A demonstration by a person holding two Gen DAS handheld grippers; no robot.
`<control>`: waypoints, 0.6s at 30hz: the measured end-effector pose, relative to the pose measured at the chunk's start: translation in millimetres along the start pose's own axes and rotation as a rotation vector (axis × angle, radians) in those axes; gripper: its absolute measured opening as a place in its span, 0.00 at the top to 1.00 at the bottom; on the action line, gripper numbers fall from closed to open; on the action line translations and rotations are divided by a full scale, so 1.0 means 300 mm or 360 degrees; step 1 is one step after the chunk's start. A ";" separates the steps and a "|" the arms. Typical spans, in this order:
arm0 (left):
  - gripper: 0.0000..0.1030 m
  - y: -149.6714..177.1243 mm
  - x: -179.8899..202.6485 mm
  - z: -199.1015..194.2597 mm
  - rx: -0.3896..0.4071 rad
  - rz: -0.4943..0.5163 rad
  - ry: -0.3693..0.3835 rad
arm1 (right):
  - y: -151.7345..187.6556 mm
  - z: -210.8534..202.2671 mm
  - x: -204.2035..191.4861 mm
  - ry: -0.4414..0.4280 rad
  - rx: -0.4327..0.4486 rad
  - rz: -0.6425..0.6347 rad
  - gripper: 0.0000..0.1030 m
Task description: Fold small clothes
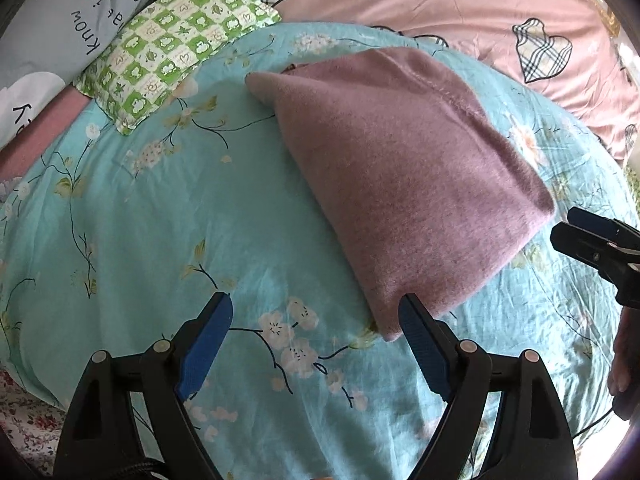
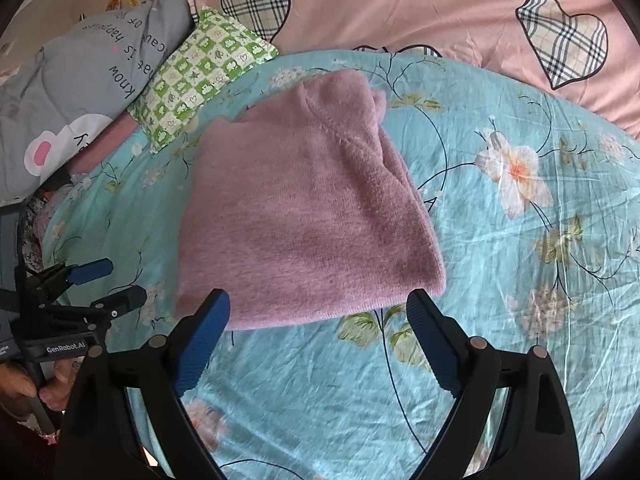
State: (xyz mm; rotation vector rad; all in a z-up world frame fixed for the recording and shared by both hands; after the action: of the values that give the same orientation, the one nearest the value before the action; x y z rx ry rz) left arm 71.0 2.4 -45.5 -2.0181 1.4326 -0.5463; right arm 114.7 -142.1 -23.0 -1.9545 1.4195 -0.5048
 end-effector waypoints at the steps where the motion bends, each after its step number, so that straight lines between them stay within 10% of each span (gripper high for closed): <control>1: 0.17 -0.002 0.000 0.006 -0.0004 -0.0002 -0.0006 | 0.000 0.006 0.000 -0.0006 -0.0005 -0.0006 0.13; 18: 0.17 -0.061 0.024 0.055 0.0008 0.0024 -0.0034 | -0.007 0.065 0.017 -0.0029 -0.0060 -0.0031 0.13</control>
State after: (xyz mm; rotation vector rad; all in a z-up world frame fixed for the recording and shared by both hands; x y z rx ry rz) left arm 96.5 3.8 -45.3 -2.0021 1.4310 -0.5198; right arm 130.5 -141.0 -35.6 -1.9993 1.4092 -0.4708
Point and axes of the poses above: each gripper's, at about its wrist camera, not at the fingertips, and z roughly the way its jaws point, x to its right, y to its underside, the point moved 2 cm from there along z, roughly the way its jaws point, and after that the axes turned 14 degrees about x, right-handed, at the moved point
